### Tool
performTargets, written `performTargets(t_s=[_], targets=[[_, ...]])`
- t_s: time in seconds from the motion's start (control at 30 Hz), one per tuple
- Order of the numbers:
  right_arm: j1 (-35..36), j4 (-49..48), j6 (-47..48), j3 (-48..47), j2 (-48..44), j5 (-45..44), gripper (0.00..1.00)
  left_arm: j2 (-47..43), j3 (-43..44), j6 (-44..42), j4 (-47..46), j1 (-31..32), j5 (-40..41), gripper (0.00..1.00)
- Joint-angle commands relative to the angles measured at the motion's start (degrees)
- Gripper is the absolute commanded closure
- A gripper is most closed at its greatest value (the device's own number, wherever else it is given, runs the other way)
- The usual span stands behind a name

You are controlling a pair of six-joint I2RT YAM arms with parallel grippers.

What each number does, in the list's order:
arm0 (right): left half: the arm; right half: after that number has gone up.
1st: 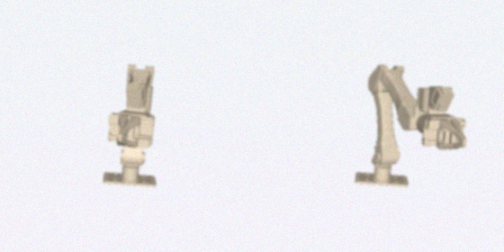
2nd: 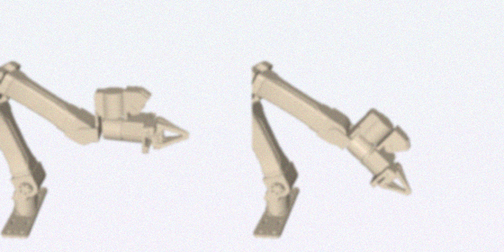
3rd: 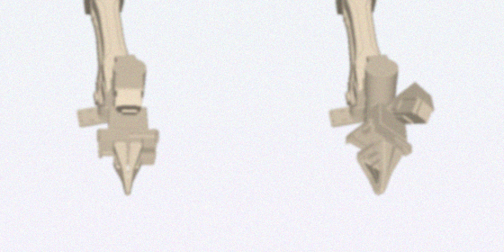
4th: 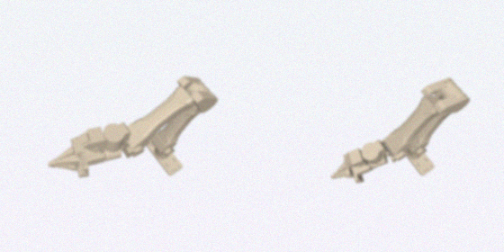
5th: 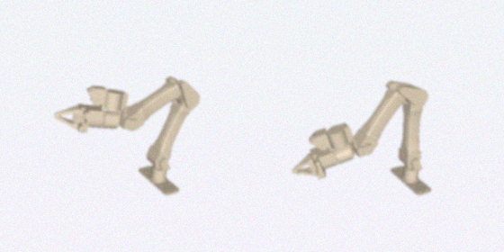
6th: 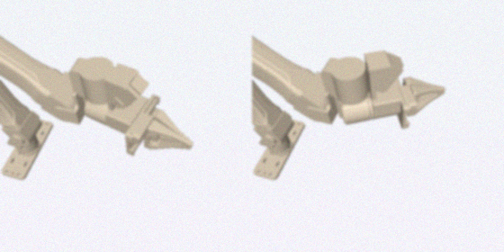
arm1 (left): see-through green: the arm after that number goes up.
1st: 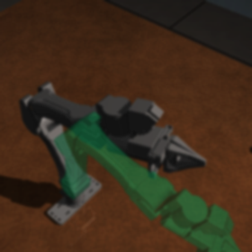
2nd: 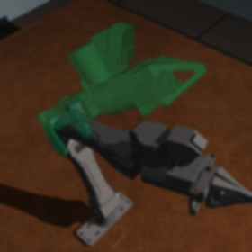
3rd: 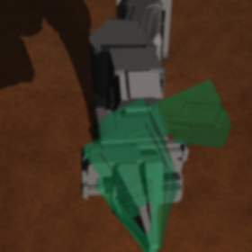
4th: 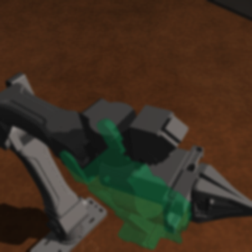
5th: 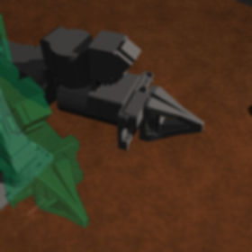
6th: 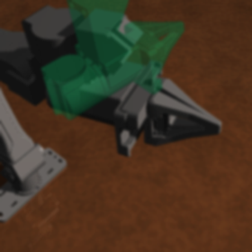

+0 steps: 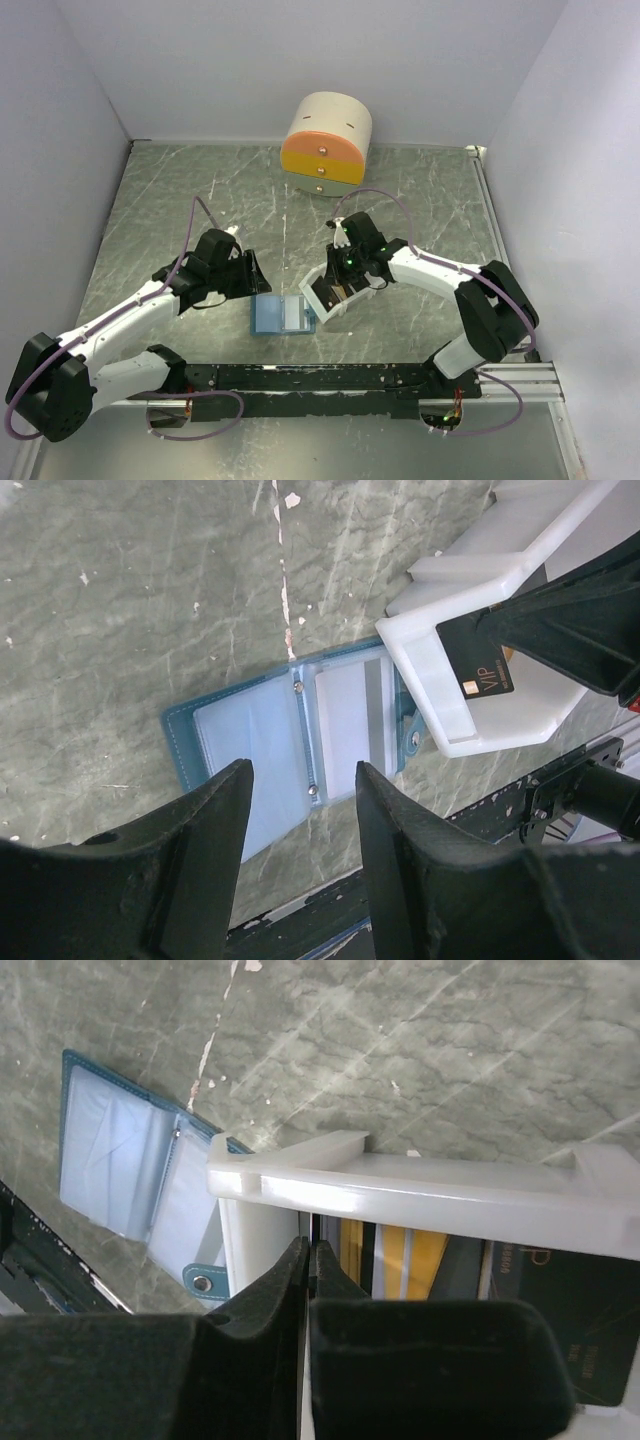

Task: Put the credit cards into the card holder
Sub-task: Pick up the credit card from the storage box.

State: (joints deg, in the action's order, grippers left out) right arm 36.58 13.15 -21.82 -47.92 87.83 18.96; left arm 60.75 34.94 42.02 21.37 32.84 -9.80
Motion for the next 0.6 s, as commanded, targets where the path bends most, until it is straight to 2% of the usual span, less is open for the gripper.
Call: performTargets(t_s=[0.0, 0.13, 0.27, 0.4, 0.57], targets=[[-1.1, 1.07, 0.36, 0.43, -4.14, -5.97, 1.0, 0.35, -0.66, 0.3, -3.6, 0.21, -2.7, 0.44], [-1.5, 4.42, 0.08, -0.65, -8.37, -12.5, 1.0, 0.44, -0.38, 0.83, -3.21, 0.2, -2.75, 0.44], [-1.44, 6.8, -2.04, -1.96, -11.38, -13.85, 1.0, 1.23, 0.73, 1.2, -0.09, 0.21, -0.27, 0.44], [-1.47, 6.95, -7.11, -1.73, -14.75, -14.91, 1.0, 1.91, 1.0, 1.59, 2.82, 0.21, 2.5, 0.44], [-1.29, 5.47, -14.89, -0.78, -18.91, -15.17, 1.0, 2.58, -0.48, 2.63, 2.55, 0.05, 0.85, 0.46]])
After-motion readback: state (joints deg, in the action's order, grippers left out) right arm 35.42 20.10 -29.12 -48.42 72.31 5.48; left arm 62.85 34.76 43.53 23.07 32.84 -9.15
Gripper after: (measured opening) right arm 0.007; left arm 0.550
